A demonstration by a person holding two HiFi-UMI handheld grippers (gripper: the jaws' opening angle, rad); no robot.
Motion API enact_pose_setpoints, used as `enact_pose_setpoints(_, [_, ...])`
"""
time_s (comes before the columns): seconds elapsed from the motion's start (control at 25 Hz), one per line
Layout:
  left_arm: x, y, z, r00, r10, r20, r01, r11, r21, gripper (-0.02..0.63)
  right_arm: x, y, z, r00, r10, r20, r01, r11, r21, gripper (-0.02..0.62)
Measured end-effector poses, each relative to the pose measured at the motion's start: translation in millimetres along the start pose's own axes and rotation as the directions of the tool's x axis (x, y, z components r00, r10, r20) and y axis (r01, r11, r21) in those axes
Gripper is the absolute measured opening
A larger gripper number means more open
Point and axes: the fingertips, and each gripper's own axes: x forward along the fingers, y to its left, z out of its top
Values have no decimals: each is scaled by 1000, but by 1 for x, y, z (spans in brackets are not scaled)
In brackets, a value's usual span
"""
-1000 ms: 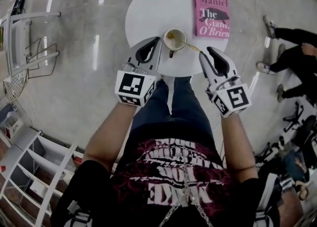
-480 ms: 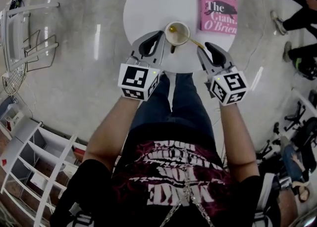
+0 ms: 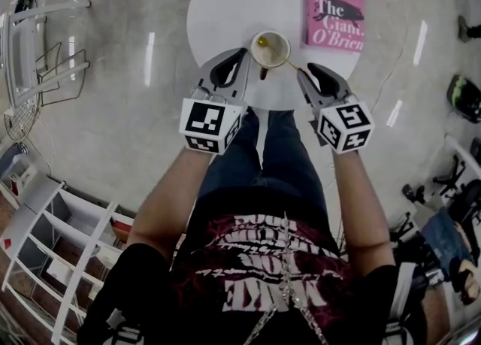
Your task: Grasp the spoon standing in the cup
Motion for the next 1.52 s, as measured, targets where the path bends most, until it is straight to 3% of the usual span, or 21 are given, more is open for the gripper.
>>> enact_pose_setpoints(0.6, [2,-2,-9,1000,-5,-14,5,1000,5,25,11,7,-20,994,49,-101,-47,999,22,122])
enact_pose_setpoints(0.68, [3,-4,-9,1000,-9,-16,9,1000,7,25,11,6,-22,993,44,-110,-41,999,27,69])
enact_pose_setpoints(0.88, [-3,-2,-6,1000,-11,-15,11,1000,12,25,9,9,-21,992,27,-122,-25,1000,16,55])
enact_pose_setpoints(1.52, [-22,1,16,1000,-14,4,14,999,40,25,-8,5,6,997,-30,-68,31,1000,8,36])
